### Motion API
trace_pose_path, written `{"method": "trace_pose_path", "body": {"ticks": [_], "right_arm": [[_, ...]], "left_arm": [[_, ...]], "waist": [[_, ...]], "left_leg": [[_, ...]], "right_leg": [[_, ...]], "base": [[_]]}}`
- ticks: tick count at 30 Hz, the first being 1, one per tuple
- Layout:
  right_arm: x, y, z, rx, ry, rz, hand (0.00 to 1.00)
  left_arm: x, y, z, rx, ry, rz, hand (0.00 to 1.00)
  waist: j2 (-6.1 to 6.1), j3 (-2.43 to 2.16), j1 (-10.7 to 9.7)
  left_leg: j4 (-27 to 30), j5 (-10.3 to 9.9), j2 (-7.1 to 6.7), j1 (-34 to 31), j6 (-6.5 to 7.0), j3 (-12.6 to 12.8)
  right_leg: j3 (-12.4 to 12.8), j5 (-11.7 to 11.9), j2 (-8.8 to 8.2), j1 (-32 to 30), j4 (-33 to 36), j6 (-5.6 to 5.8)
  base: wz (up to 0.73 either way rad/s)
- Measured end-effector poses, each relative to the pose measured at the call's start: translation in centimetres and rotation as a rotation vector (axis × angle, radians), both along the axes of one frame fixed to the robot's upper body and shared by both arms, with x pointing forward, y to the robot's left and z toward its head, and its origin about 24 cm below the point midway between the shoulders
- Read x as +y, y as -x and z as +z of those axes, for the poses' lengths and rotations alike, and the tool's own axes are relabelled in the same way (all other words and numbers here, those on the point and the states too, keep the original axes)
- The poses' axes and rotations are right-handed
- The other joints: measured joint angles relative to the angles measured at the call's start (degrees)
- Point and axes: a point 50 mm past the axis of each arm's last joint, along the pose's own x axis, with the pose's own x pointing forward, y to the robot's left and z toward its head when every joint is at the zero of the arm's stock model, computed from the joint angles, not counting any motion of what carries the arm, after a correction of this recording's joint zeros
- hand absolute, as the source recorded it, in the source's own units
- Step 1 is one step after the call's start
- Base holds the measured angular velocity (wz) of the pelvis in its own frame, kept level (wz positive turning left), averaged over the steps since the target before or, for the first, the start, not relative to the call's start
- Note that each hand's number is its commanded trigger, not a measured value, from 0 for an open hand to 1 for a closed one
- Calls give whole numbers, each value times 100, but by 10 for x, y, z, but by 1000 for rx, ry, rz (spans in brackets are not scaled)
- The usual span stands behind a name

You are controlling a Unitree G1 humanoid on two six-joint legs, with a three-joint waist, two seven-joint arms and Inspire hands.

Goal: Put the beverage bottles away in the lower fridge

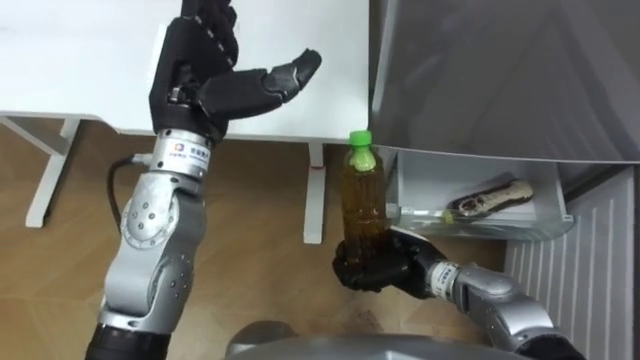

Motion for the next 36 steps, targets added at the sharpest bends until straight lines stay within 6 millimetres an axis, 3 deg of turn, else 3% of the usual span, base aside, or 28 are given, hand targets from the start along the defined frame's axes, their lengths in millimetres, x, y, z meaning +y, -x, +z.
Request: {"method": "trace_pose_path", "body": {"ticks": [7, 15, 20, 29, 36], "right_arm": [[-9, 12, -5, 20, 24, -25, 100], [-13, 13, -4, 14, 45, -9, 100], [-16, 22, -7, 38, 38, -21, 100], [-31, 26, -8, 50, 71, -92, 100], [-36, 25, -8, 39, 117, -133, 100]], "left_arm": [[12, -1, 3, -9, 13, 58, 0], [36, 0, 6, -18, 32, 201, 0], [45, 2, 7, -14, 36, 264, 0], [72, 14, -27, 148, 36, 483, 0], [87, 26, -65, 335, 37, 621, 0]], "waist": [[4, -38, 112], [-14, -48, 149], [-100, -109, 236], [-24, -67, 412], [37, -92, 459]], "left_leg": [[-16, 2, -2, 153, 0, 1], [-4, 3, -15, 197, -2, -16], [-1, 4, -35, 265, -1, -79], [-24, 3, -59, 292, -1, -143], [-103, 4, -68, 299, 0, -144]], "right_leg": [[5, -3, -3, 134, 0, 4], [26, -10, -7, 198, -13, 7], [47, -12, 2, 333, -88, 1], [-36, -13, -11, 404, -174, 3], [-91, -18, -26, 370, -191, 12]], "base": [[1], [-1], [2], [4], [1]]}}
